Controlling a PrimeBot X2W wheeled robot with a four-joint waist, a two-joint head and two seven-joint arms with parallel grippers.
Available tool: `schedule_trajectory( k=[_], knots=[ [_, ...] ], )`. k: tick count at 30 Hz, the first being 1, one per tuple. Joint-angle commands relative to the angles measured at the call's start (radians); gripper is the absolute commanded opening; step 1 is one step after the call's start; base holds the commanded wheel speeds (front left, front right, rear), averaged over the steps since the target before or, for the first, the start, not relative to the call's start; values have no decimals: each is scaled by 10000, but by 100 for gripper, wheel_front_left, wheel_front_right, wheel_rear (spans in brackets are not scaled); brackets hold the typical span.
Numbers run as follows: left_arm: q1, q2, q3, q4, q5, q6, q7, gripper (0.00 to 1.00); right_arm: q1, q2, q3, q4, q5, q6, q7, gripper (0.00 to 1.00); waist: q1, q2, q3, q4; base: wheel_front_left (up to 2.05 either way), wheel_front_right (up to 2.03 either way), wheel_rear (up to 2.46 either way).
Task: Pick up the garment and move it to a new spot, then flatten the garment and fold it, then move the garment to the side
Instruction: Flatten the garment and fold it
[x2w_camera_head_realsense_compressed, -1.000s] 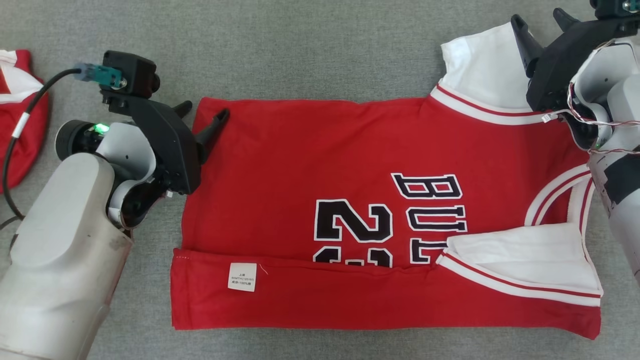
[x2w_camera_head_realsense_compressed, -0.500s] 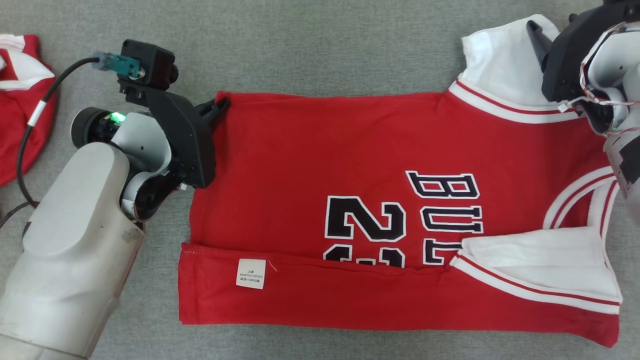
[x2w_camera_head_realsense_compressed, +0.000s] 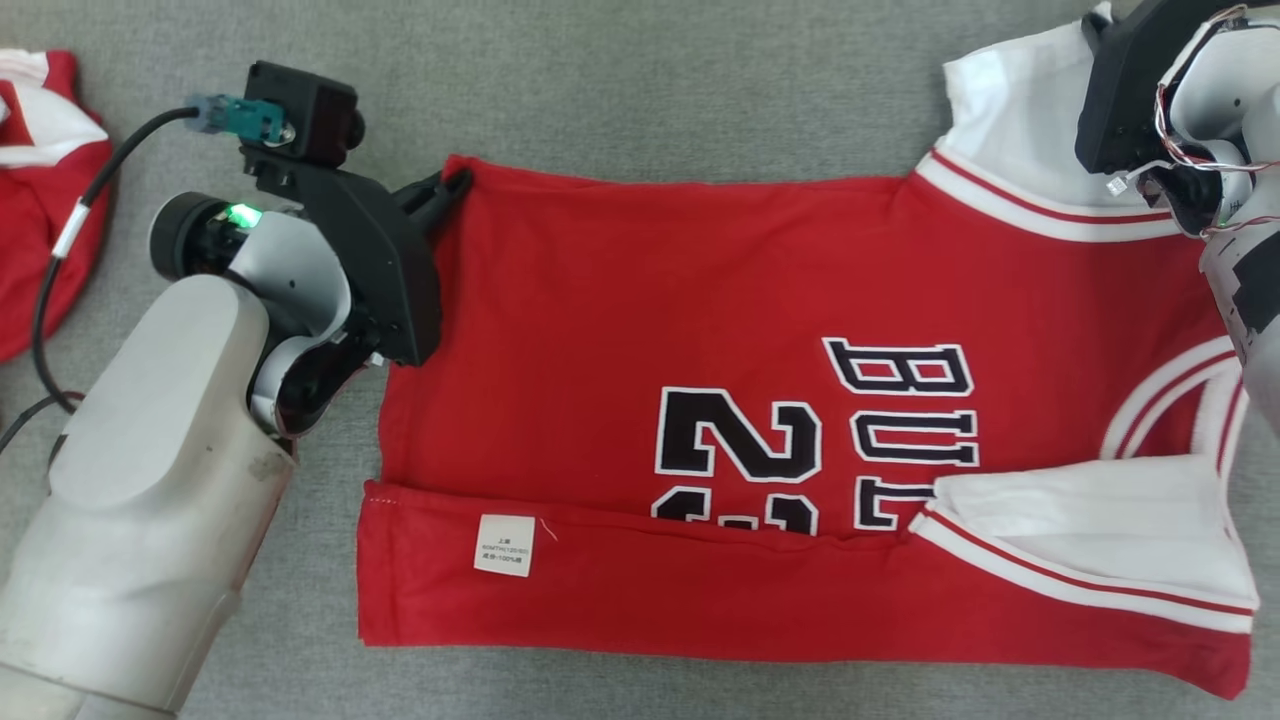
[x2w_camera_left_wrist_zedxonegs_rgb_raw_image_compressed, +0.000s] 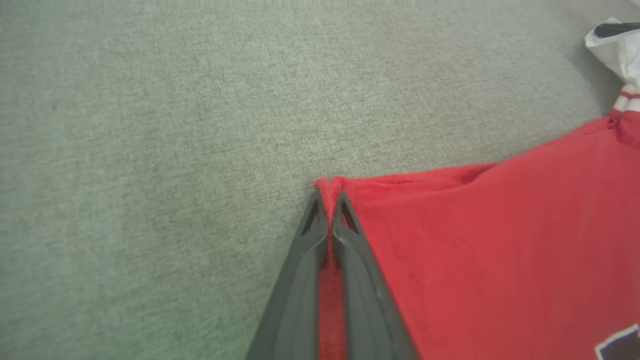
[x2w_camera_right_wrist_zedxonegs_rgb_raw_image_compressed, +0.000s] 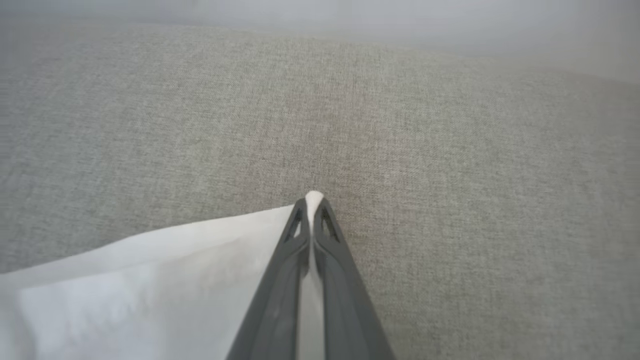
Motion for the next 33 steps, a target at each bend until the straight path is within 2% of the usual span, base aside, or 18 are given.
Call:
schedule_trajectory(
  k=[1, 9, 17, 25, 33],
  knots=[
    [113, 91, 55, 45, 89, 12, -129, 0, -52, -45, 42, -41, -5, 2, -181, 0, 0, -1, -127, -126, 0, 0, 0],
    [500, 209, 210, 207, 53, 192, -691, 0, 428, -377, 450, -742, 317, 2, -1582, 0, 0, -1, -693, -530, 0, 0, 0],
    [1108, 421, 387, 95, -67, 447, -1109, 0, 1519, -762, 958, -2216, 1169, 2, -2958, 0, 0, -1, -1302, -875, 0, 0, 0],
    [2094, 746, 653, -382, -189, 797, -1665, 0, 3538, -1268, 1267, -4321, 1845, 2, -4166, 0, 0, -1, -1751, -1295, 0, 0, 0],
    [3483, 936, 829, -1535, -133, 1310, -2480, 0, 5919, -1646, 554, -6162, 1987, 2, -4853, 0, 0, -1, -1992, -1425, 0, 0, 0]
  ],
)
